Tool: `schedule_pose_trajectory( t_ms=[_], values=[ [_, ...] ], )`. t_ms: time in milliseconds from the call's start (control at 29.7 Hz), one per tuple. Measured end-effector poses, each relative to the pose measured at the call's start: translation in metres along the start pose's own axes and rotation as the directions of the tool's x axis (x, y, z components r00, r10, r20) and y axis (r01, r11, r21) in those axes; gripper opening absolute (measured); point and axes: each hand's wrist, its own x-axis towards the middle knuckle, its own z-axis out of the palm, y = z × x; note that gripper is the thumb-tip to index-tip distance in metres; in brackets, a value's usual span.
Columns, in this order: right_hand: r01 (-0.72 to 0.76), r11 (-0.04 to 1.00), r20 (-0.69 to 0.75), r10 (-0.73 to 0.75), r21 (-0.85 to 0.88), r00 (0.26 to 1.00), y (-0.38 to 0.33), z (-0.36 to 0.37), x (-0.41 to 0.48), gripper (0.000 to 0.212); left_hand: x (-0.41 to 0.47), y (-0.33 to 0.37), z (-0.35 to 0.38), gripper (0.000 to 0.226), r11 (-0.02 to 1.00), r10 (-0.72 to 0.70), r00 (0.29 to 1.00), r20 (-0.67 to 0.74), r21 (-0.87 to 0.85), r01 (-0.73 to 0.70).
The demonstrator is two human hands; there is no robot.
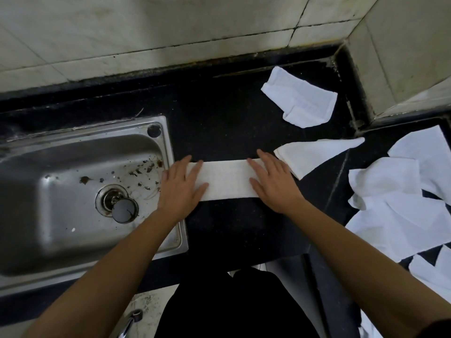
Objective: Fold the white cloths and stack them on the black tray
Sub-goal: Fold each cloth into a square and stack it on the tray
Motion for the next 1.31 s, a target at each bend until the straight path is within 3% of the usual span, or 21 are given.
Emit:
schedule_pose_trajectory(
  t_ms=[101, 235, 370, 538, 740, 841, 908, 976, 1076, 1245, 1312],
  values=[
    [0.078, 0.986, 0.234, -0.041, -0.151, 0.971, 0.002, 0.013, -0.006, 0.076, -0.005, -0.01, 0.007, 0.079, 0.98, 0.124, 0.945, 0.303, 0.114, -0.165],
    [0.044, 0.972, 0.321, 0.033, -0.229, 0.946, 0.012, 0.015, -0.003, 0.09, 0.001, -0.024, 0.002, 0.082, 0.948, 0.132, 0.9, 0.416, 0.213, -0.237],
    [0.034, 0.975, 0.309, 0.037, -0.219, 0.95, 0.006, 0.012, -0.003, 0.095, -0.001, -0.019, -0.002, 0.084, 0.947, 0.115, 0.895, 0.431, 0.223, -0.229],
    [0.115, 0.984, 0.256, -0.076, -0.14, 0.964, -0.007, 0.007, 0.006, 0.087, 0.013, 0.009, -0.006, 0.08, 0.977, 0.131, 0.947, 0.293, 0.121, -0.173],
    [0.135, 0.977, 0.334, -0.073, -0.164, 0.94, -0.016, 0.013, 0.009, 0.086, 0.023, 0.014, 0.01, 0.086, 0.954, 0.161, 0.891, 0.424, 0.165, -0.251],
    [-0.017, 0.999, 0.265, 0.023, -0.027, 0.964, -0.02, 0.004, 0.002, 0.086, 0.02, 0.012, 0.01, 0.086, 0.951, 0.167, 0.891, 0.422, 0.168, -0.258],
    [-0.246, 0.963, 0.123, 0.232, 0.108, 0.965, -0.023, -0.002, -0.006, 0.081, 0.02, 0.013, 0.01, 0.086, 0.953, 0.168, 0.892, 0.42, 0.163, -0.257],
    [-0.463, 0.862, 0.061, 0.461, 0.205, 0.885, -0.026, -0.005, -0.013, 0.073, 0.02, 0.014, 0.009, 0.086, 0.956, 0.158, 0.889, 0.43, 0.159, -0.247],
    [-0.639, 0.728, 0.2, 0.607, 0.248, 0.769, -0.031, -0.009, -0.02, 0.064, 0.019, 0.019, 0.006, 0.085, 0.962, 0.139, 0.888, 0.439, 0.152, -0.226],
    [-0.722, 0.594, 0.333, 0.642, 0.354, 0.691, -0.035, -0.01, -0.018, 0.041, 0.022, 0.03, -0.004, 0.08, 0.977, 0.069, 0.887, 0.456, 0.15, -0.153],
    [-0.729, 0.547, 0.374, 0.628, 0.412, 0.682, -0.032, -0.013, -0.016, 0.032, 0.034, 0.043, -0.013, 0.072, 0.98, 0.082, 0.931, 0.355, 0.14, -0.139]
  ],
)
